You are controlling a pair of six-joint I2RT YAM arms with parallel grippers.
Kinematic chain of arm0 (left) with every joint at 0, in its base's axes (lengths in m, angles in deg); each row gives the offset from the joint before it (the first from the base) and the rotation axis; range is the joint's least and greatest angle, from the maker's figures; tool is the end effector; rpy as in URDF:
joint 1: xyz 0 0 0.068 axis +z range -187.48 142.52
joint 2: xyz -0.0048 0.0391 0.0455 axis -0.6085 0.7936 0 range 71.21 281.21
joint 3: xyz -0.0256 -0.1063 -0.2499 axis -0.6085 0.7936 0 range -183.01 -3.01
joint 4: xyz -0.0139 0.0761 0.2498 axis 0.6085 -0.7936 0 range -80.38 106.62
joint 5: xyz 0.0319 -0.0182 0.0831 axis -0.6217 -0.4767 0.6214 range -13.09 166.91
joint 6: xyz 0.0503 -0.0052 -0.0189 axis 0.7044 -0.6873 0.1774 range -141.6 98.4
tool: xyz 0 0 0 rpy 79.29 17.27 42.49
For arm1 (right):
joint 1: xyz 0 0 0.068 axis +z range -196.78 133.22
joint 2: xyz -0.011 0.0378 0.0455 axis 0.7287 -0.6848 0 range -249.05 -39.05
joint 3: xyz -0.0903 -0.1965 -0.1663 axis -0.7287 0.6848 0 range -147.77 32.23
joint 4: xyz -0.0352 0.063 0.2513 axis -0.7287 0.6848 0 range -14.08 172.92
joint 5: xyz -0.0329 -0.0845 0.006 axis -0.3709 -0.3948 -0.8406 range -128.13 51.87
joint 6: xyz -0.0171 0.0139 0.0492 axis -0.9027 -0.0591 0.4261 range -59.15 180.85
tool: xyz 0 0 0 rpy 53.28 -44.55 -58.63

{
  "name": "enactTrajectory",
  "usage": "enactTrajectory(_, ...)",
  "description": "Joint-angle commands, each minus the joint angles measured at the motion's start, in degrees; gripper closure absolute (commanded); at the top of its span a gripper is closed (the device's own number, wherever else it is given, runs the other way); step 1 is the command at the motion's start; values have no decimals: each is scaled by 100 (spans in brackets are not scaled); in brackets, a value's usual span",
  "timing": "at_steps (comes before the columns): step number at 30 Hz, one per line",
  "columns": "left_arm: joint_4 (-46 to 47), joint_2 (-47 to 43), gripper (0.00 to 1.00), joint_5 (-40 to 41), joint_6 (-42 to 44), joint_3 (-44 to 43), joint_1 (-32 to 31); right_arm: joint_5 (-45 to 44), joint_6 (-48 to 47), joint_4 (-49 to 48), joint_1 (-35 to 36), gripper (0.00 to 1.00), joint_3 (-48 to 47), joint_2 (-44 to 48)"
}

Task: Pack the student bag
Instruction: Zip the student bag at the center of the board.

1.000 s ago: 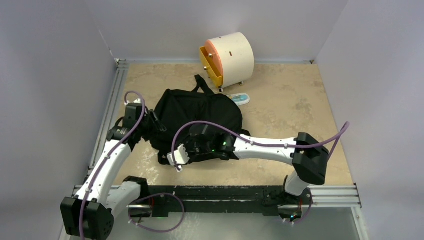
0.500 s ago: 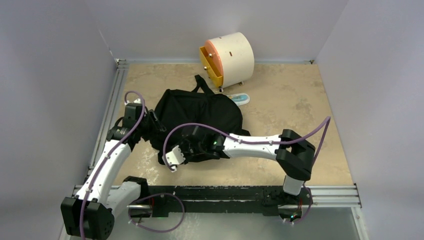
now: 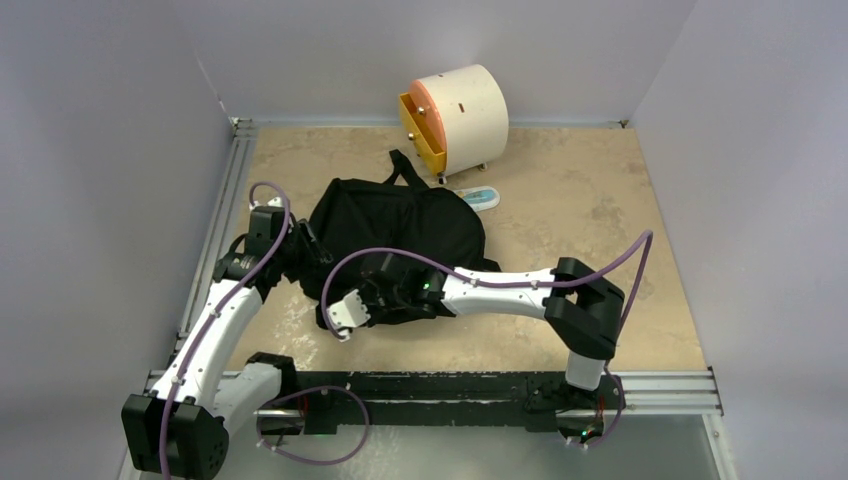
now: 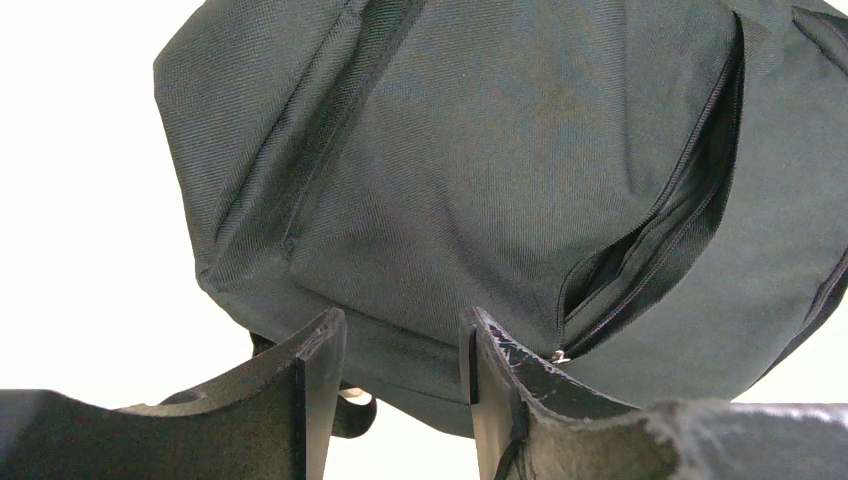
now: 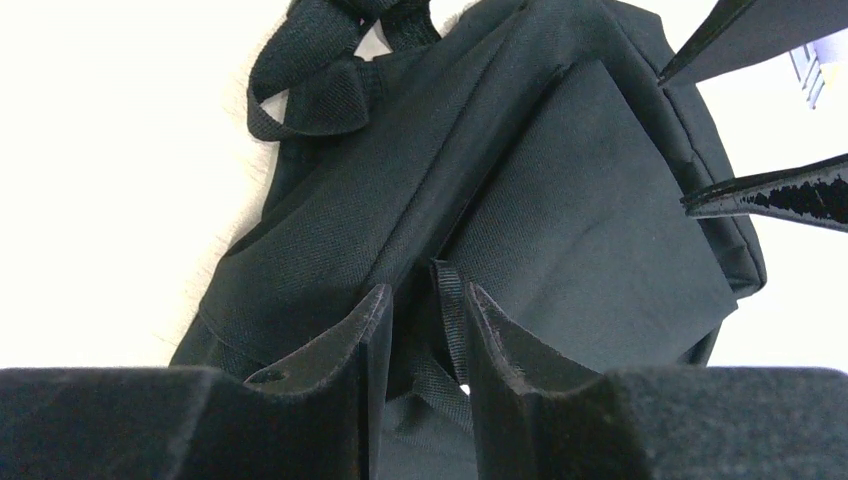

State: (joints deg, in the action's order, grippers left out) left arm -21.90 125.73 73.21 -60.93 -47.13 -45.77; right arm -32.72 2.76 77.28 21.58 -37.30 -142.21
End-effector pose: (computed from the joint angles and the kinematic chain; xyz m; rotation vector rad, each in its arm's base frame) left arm 0.1882 -0.0296 0.2606 -0.6331 2.3917 -0.4472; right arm 0.1469 0.3795 0.2221 -1.9749 0.9365 0.2045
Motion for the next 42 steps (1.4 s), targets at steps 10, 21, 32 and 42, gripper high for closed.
enactTrajectory(10,174,-29,55,-45,132,-44,47,-425,175,-110,-33,64,-315,-195)
enactTrajectory(21,161,-61,55,-49,119,-53,53,-453,261,-383,-33,83,-367,-315)
enactTrajectory(32,159,-112,55,-215,-13,10,56,-497,1239,-1224,-273,100,22,81)
enactTrajectory(42,383,-342,54,-1015,-502,386,47,-115,2861,-2097,-820,100,462,457)
